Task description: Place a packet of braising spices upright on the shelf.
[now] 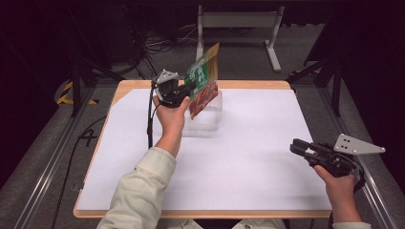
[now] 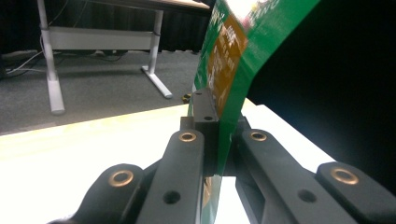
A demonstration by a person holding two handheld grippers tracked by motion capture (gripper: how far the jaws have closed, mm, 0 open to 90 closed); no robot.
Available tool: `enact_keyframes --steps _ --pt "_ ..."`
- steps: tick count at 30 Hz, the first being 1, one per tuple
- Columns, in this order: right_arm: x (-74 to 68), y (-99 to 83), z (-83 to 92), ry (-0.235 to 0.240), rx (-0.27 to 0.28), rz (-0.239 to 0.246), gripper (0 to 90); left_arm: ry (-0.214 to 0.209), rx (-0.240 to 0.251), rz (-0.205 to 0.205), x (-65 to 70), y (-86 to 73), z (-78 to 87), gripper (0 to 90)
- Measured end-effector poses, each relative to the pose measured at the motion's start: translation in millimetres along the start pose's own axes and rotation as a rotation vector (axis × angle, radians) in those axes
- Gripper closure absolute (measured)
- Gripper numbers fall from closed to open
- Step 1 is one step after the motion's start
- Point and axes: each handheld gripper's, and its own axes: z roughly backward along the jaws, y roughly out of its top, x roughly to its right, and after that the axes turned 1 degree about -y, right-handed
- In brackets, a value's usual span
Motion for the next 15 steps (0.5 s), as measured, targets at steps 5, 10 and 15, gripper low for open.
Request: enact_keyframes --steps 5,10,15 --pt "0.2 -0.3 -0.5 0.004 -0.002 0.000 72.8 -0.010 0.003 0.004 -1.2 -4.7 -1.9 89.7" --pt "-0.1 -1.3 -2.4 0.016 -0.006 -0.003 71.6 -0.011 0.005 0.009 -5.3 -11.8 -3.9 89.7" --pt "-0.4 -1.5 -3.8 0.026 -0.006 -0.008 71.5 -0.015 -0.001 0.013 -9.4 -18.9 -6.3 89.6"
